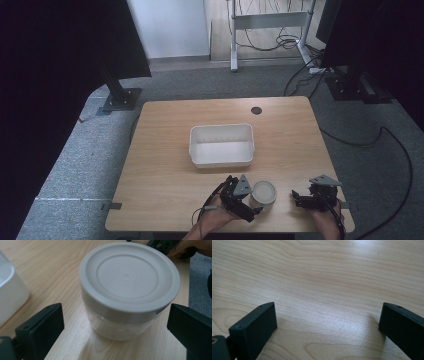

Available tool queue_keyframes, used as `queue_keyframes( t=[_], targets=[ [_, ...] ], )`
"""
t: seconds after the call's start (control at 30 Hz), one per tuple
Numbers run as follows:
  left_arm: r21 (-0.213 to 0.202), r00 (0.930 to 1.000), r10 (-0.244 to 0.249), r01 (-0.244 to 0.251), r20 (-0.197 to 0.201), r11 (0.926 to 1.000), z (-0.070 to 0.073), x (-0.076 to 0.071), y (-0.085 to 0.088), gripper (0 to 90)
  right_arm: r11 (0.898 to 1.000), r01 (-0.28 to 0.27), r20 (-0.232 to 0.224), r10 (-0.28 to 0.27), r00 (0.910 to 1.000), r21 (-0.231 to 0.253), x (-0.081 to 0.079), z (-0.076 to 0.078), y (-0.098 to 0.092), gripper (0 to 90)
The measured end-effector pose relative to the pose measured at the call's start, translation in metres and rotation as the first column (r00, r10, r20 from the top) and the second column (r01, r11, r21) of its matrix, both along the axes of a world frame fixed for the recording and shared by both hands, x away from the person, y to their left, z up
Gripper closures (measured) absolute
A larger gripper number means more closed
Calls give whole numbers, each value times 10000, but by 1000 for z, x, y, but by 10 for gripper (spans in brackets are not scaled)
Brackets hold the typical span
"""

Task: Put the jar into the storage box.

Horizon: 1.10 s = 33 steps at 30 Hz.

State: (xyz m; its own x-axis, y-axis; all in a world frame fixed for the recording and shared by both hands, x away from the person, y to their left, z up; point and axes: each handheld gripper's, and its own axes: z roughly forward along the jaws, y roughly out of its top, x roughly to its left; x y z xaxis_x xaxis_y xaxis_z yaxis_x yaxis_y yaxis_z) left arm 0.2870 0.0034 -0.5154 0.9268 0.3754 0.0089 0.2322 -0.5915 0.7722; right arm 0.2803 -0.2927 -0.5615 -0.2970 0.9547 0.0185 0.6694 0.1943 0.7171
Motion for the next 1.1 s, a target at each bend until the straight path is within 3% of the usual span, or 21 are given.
queue_keyframes(
  t=[0.7,0.83,1.1],
  targets=[
    [469,9998,175,-173,-57,9987,-13,5,-33,30,10000,-12,0,12,10000,13,0,0,0,12],
    [539,9998,163,-166,66,9984,-14,5,-37,89,10000,-16,0,16,10000,13,0,0,0,12],
    [573,9994,281,-292,202,9979,-13,3,-36,97,10000,-15,-1,15,10000,17,0,0,0,12]
  ],
)
